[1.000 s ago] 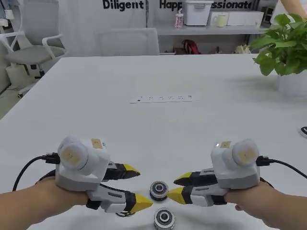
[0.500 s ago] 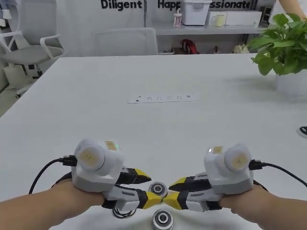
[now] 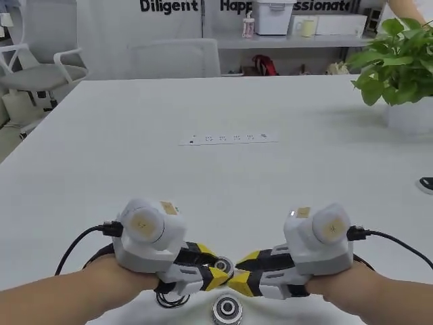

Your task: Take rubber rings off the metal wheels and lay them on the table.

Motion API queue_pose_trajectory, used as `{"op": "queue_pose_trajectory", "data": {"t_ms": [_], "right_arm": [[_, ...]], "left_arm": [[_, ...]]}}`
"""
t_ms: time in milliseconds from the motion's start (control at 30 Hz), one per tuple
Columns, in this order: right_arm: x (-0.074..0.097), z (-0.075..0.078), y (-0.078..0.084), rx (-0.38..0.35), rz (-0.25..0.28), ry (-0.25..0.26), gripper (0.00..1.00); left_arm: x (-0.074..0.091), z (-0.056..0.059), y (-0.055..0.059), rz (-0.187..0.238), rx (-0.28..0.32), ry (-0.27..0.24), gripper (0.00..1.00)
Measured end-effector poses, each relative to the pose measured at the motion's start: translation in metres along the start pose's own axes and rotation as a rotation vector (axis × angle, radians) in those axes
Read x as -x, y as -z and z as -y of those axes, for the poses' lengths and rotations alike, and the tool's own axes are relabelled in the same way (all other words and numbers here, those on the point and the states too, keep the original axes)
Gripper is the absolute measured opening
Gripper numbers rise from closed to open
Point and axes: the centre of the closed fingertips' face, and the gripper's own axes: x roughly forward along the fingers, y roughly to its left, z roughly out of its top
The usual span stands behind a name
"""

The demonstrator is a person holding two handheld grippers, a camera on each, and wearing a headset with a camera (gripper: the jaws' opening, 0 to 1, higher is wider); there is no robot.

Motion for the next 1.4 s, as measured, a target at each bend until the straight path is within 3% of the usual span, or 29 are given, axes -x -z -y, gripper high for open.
{"op": "queue_pose_trajectory", "data": {"t_ms": [167,1033,1300,1400], "right_arm": [[-0.002,0.0,-0.001,0.003,0.002,0.001,0.19],[-0.007,0.002,0.001,0.022,-0.009,0.01,0.19],[-0.002,0.003,0.005,0.007,-0.016,0.005,0.1],[-0.001,0.005,0.008,0.001,-0.026,0.009,0.02]], "left_arm": [[-0.001,0.0,0.0,-0.014,-0.046,-0.013,0.14],[0.0,-0.001,0.0,-0.017,-0.017,-0.024,0.13],[0.0,-0.001,0.0,-0.014,-0.005,-0.027,0.13],[0.0,0.0,0.0,-0.015,0.0,-0.027,0.13]]}}
